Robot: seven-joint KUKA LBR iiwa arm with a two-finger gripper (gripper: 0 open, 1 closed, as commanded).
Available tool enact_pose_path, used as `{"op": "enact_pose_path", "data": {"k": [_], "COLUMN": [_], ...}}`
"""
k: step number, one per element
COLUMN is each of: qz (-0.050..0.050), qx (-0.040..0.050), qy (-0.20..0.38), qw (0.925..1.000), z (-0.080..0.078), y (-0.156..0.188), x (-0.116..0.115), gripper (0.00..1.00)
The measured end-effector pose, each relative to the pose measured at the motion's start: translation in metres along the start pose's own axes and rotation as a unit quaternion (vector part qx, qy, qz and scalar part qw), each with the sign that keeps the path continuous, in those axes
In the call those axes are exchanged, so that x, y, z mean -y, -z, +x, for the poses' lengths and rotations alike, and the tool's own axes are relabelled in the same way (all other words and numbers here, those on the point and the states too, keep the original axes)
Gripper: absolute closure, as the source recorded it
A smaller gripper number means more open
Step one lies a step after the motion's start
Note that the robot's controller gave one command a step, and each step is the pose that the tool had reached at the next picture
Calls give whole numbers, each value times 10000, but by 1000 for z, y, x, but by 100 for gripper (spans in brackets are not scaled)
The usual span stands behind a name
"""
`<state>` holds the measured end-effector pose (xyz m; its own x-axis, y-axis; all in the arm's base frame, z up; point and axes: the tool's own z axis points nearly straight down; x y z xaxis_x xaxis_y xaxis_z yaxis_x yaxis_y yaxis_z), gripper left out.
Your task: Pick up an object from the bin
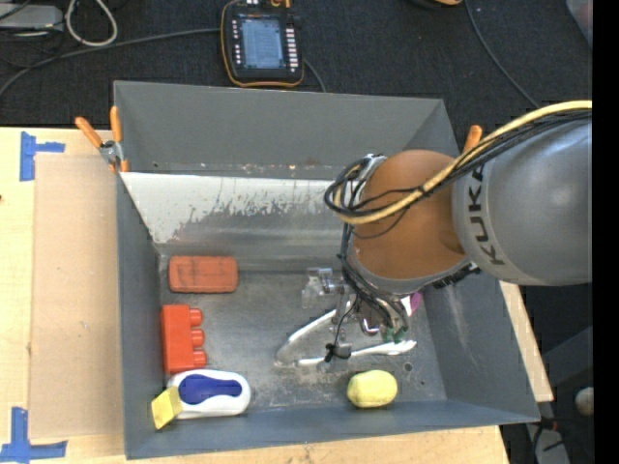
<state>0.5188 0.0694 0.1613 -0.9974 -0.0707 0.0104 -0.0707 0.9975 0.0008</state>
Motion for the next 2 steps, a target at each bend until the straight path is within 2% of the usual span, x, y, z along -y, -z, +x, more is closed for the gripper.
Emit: {"op": "enact_pose_path", "data": {"k": [1,2], "qz": [3,-4], "qx": [50,30], "qy": [616,138], "qw": [9981,9999], "z": [23,32], "y": [-4,-35], "x": [5,27], "gripper": [0,0]}}
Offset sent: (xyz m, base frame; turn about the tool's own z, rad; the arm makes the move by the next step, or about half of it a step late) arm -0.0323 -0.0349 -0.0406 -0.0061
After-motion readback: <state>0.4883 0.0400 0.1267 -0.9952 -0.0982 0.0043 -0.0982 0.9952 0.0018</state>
